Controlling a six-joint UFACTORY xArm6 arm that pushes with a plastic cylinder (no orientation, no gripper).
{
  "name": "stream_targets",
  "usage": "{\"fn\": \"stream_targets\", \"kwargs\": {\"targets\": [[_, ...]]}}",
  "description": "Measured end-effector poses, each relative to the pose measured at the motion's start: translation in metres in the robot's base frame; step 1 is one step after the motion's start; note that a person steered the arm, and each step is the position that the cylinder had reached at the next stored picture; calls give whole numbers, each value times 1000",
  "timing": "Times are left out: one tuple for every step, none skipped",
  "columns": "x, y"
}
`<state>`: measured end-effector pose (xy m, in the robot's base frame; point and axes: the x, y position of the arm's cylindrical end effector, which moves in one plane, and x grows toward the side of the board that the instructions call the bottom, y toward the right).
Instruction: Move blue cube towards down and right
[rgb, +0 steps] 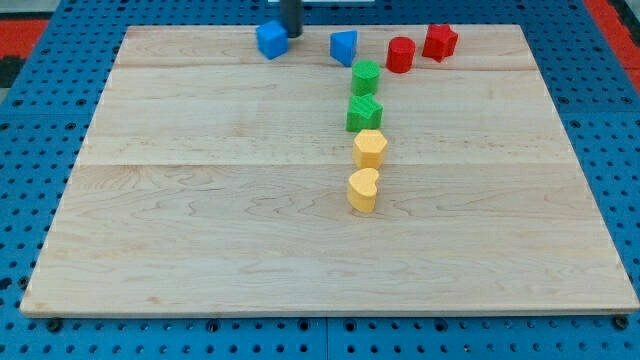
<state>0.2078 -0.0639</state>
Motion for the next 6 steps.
{"fn": "stream_targets", "kwargs": {"targets": [[12,-11],[-15,-25],[-14,-72],[11,-53],[32,20],[57,64]]}}
